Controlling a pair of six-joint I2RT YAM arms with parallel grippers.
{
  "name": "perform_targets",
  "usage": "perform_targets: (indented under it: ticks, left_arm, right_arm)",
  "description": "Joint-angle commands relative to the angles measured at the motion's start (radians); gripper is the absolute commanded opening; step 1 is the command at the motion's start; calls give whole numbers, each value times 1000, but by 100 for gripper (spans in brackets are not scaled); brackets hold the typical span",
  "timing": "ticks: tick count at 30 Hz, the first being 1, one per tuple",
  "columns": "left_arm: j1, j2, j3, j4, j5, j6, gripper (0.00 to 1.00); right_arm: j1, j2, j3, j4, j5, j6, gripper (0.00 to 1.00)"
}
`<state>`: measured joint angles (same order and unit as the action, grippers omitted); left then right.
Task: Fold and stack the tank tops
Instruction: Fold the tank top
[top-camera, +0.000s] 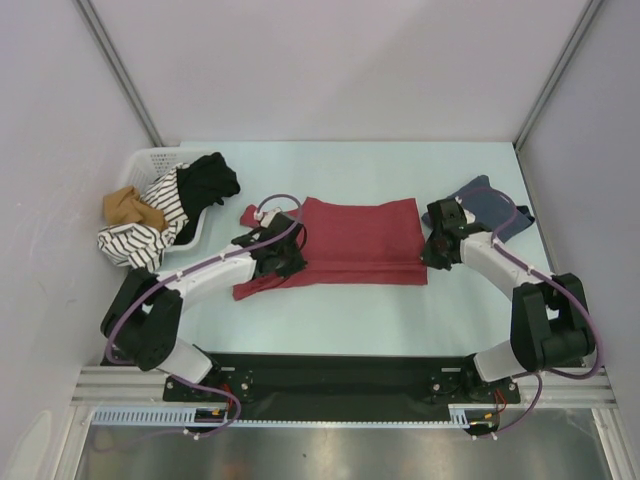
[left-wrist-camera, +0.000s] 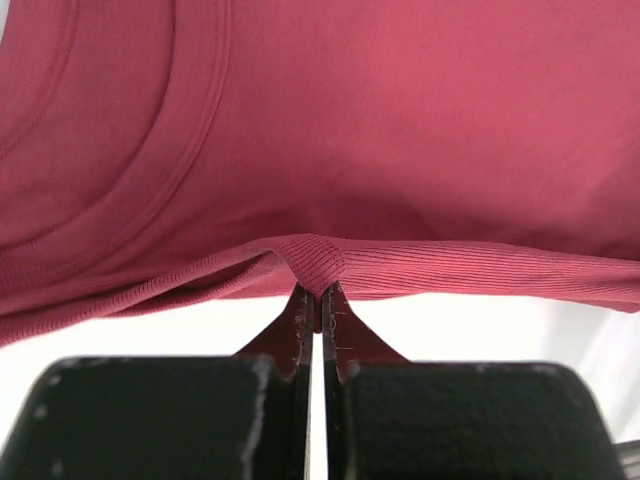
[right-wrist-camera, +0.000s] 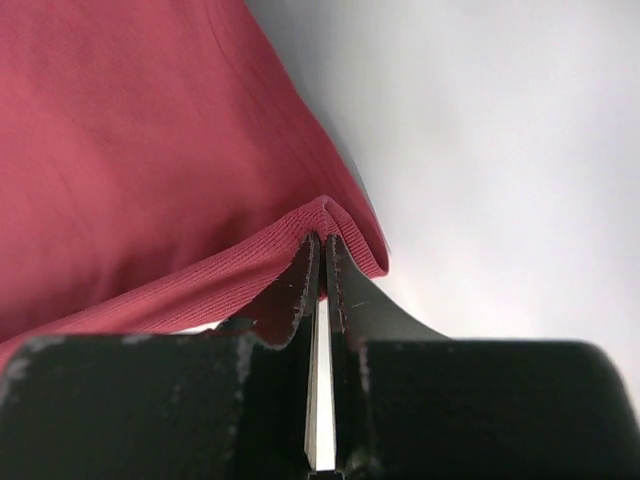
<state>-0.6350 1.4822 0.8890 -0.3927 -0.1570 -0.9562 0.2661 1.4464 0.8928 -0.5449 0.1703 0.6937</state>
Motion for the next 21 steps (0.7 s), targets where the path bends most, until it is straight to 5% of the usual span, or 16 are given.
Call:
perform_targets:
  ticks: [1,21]
  left_arm:
    - [24,26,65,-2,-13,48,0]
    - [104,222,252,-25,7,117,0]
  right_arm:
    - [-21,29,63,30,9,-34,0]
    - [-53,212,236,31,21,-53,0]
